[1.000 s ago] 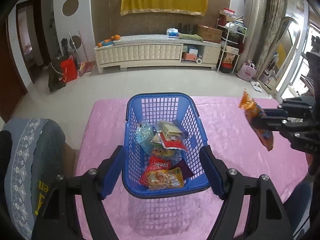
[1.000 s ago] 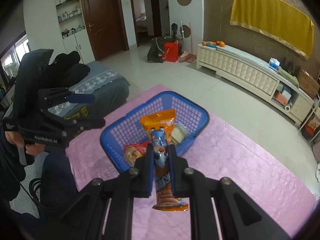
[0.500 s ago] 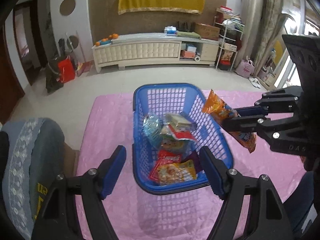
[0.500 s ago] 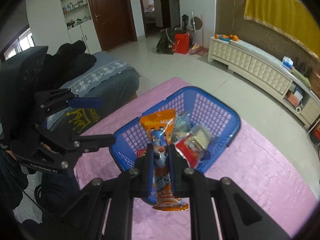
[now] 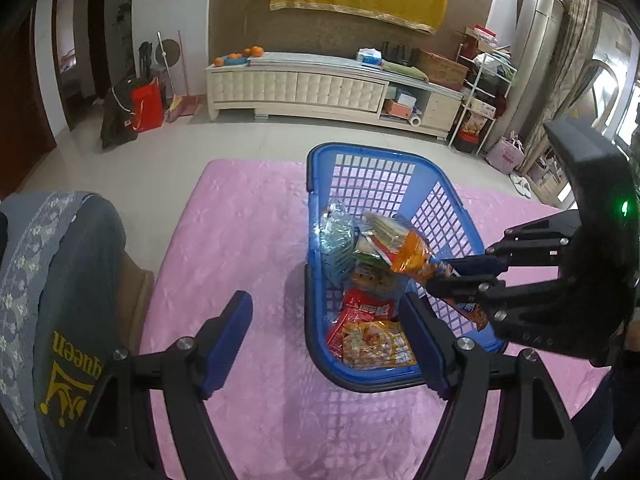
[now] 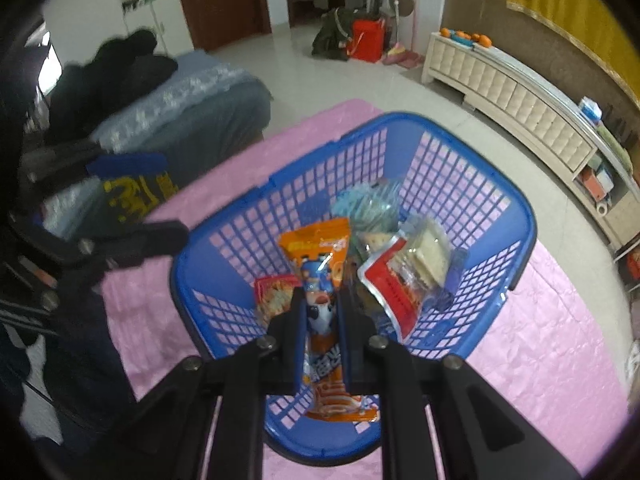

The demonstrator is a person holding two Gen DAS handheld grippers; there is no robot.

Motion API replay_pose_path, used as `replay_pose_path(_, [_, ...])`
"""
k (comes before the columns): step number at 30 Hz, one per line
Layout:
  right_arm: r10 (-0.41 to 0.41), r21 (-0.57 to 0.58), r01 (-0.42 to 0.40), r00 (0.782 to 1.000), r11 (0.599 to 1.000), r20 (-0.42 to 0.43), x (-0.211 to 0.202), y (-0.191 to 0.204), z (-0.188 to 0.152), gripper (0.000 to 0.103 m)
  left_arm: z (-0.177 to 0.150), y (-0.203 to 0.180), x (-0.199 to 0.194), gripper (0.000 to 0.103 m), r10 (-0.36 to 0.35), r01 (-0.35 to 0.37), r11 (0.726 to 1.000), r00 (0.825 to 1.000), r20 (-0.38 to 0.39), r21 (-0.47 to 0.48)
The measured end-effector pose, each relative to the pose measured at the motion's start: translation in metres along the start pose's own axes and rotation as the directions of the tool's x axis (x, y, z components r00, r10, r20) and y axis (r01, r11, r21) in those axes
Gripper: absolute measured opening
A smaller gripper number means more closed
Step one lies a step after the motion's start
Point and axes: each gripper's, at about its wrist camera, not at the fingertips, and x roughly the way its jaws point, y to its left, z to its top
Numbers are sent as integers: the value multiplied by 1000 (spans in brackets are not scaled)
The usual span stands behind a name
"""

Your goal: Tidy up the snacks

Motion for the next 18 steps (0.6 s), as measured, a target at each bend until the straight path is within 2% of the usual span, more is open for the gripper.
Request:
replay_pose_path(2, [-11,-1,11,1000,1000,-11,5,0,-1,17,-4,1,1,74,15,-15,1000,1000,8,-13])
replay_pose_path(5, [5,39,-3,999,999,-37,11,-5,-4,23,-10,1,4,74,0,1,1000,1000,6,-30])
replay_pose_path(6, [-5,40,7,999,999,-51,12,-6,-5,35,-12,0,4,74,3,-3,999,1000,8,-34])
replay_pose_path(7, [-22,43,25,998,999,-59,13,-4,-6,53,-15,-2,2,74,13,-12,999,1000,15,-39])
replay_pose_path(9, [-81,63,82,997,995,-20,3,-4,-12,68,-20,-6,-2,74,19,-17,999,999,33,-47])
replay_pose_path(12, [-55,135,42,994,990,90,-25,-1,-30,70,-29,-14,-11,74,15,-10,998,997,81,-62])
replay_pose_path(15, [-74,203,36,981,978,180,-51,6,-57,70,-41,-28,-19,74,27,-19,997,992,121,-68])
replay_pose_path(18, [-101,261,40,969,964,225,-73,13,-83,70,-56,-42,-29,74,24,-10,996,988,150,-88])
